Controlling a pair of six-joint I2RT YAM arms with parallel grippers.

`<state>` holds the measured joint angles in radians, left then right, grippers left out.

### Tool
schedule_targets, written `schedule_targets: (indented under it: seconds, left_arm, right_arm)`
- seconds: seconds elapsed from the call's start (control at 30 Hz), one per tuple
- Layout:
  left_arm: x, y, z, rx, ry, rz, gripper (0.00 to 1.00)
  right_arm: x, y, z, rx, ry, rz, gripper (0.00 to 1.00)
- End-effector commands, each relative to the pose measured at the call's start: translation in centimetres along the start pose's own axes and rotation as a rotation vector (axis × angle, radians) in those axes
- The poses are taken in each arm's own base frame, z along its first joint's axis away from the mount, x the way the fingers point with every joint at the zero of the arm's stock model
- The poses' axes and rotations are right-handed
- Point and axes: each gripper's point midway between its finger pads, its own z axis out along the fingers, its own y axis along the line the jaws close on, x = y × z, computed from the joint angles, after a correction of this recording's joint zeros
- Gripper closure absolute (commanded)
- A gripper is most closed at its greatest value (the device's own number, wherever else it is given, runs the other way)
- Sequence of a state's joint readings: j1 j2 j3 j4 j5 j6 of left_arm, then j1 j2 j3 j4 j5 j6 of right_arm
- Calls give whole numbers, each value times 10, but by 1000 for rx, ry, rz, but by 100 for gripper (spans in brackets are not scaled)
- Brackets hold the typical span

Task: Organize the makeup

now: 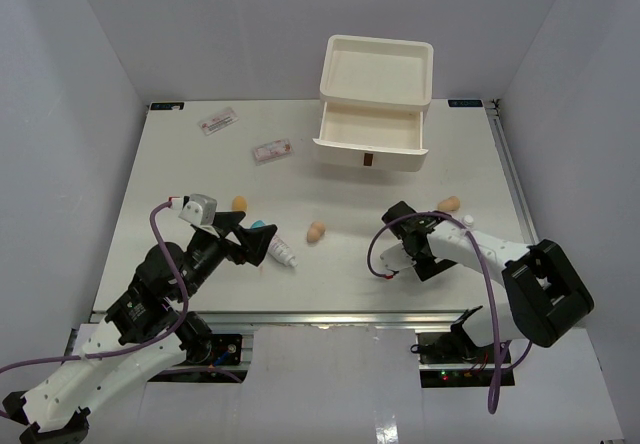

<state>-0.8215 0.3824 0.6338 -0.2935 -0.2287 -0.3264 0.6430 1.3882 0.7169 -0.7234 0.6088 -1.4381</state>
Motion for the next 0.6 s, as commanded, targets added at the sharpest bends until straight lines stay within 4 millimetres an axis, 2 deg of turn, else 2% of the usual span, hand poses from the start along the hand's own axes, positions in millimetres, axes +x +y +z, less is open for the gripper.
schedule_targets:
  seconds: [0.0, 0.3, 0.43, 0.57]
  left_arm:
    - [1, 1, 0, -3, 4, -1, 2]
    - [4, -3, 1, 17, 16, -1, 2]
    - [3, -4, 1, 24, 13, -4, 2]
    - [1, -5, -1, 29, 3, -8, 2]
  right_arm:
    - [9, 1, 5, -14, 91, -59, 8]
    - [21, 13, 16, -85, 140, -65, 11]
    - [31, 19, 22, -125, 168, -65, 18]
    - [31, 22, 25, -144, 166, -57, 24]
